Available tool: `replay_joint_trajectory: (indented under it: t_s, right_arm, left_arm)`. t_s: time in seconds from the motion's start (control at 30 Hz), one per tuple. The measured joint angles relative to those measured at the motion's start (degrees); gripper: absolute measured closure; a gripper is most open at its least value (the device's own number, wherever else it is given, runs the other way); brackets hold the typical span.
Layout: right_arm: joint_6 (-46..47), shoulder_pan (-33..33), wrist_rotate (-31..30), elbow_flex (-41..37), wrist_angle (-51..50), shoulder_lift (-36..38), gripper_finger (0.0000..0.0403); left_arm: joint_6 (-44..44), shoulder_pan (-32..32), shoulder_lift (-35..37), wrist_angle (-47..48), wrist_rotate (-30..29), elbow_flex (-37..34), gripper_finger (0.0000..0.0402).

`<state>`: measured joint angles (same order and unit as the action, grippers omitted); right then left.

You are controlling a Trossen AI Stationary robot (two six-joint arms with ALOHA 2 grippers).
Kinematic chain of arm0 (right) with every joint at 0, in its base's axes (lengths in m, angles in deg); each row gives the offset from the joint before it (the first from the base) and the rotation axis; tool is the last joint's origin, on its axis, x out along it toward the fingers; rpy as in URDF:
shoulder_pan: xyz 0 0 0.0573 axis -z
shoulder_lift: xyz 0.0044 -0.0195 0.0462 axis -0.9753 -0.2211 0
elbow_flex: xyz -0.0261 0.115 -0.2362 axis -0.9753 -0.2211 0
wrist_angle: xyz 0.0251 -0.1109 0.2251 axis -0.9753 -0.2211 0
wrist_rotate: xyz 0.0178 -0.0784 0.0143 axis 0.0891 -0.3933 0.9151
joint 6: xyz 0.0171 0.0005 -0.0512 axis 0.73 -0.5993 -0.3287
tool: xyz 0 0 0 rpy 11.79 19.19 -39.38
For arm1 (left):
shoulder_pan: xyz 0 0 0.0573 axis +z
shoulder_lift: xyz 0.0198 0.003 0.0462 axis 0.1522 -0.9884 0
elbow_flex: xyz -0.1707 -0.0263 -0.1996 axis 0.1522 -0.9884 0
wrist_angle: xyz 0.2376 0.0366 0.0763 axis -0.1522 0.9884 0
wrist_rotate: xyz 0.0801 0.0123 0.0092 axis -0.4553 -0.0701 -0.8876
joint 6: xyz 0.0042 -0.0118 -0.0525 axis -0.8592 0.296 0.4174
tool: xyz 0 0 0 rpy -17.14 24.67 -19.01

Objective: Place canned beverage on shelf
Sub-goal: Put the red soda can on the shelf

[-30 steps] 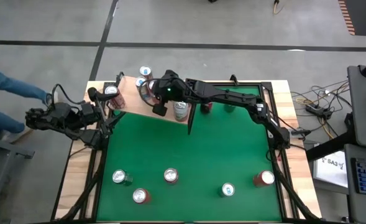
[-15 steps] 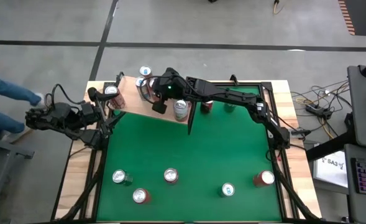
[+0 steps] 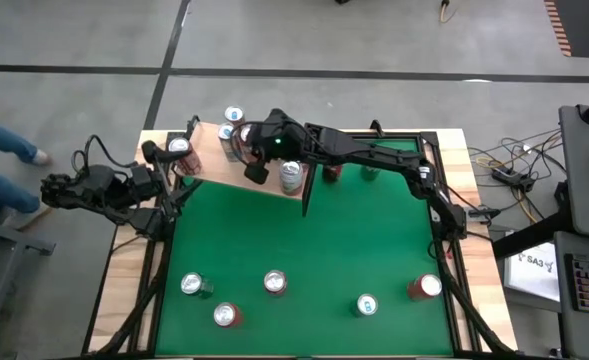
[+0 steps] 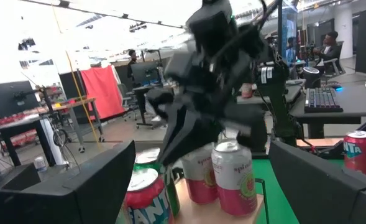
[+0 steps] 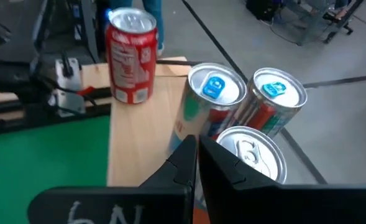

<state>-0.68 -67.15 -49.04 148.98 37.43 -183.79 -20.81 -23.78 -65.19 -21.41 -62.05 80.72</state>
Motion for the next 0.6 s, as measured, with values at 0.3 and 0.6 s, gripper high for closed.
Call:
replay_joint_trajectory:
  t_s: [0.3,0.6]
  right_arm:
    - [3.7,-0.1,0.0,0.0,-8.1,5.0,0.0394]
    - [3.4,-2.0,0.1,0.1,-16.9,12.4,0.0394]
  left_arm:
    - [1.2,0.0,-6.4,-0.7,0.3,0.2,0.0047]
    - [4.1,0.0,-16.2,-2.1,0.0,3.7,0.0055]
